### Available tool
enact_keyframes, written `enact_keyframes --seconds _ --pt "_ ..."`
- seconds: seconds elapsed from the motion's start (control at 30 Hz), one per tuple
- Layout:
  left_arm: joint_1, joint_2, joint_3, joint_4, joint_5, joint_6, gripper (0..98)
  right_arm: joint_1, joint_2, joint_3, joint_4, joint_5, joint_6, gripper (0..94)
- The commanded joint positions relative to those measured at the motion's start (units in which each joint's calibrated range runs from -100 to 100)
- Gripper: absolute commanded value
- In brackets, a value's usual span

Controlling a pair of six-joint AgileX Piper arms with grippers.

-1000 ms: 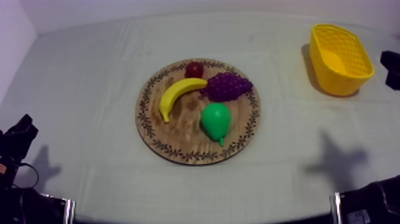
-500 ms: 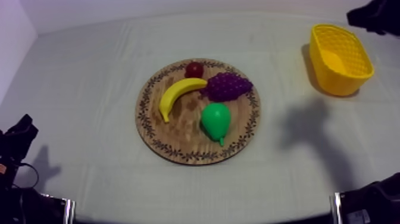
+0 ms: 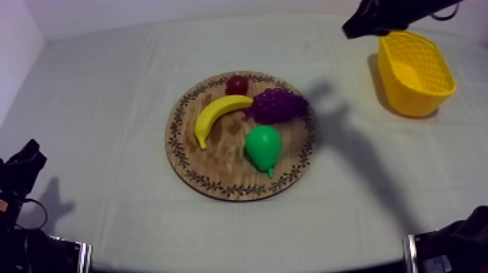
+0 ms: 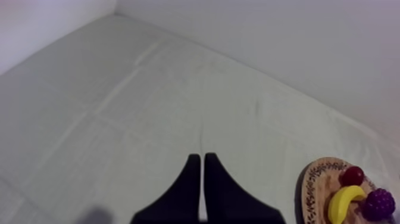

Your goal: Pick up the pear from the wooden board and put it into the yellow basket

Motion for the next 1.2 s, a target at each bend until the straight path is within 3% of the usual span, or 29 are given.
enact_keyframes --seconds 0.0,0.37,0.7,1.17 --pt "0.0 0.0 0.0 0.01 0.0 0.0 0.1 -1.2 2.9 1.2 -0.4 -1.1 0.4 2.6" --pt "0.0 0.0 0.0 0.01 0.0 0.0 0.1 -5.3 7.9 5.5 -4.0 -4.0 3.4 3.1" --pt "0.0 0.0 0.0 0.01 0.0 0.0 0.1 -9.6 11.9 9.9 -3.8 -9.2 3.6 3.8" --pt "0.0 0.0 0.0 0.01 0.0 0.0 0.1 -12.9 14.0 12.2 -4.7 -12.2 5.8 32.9"
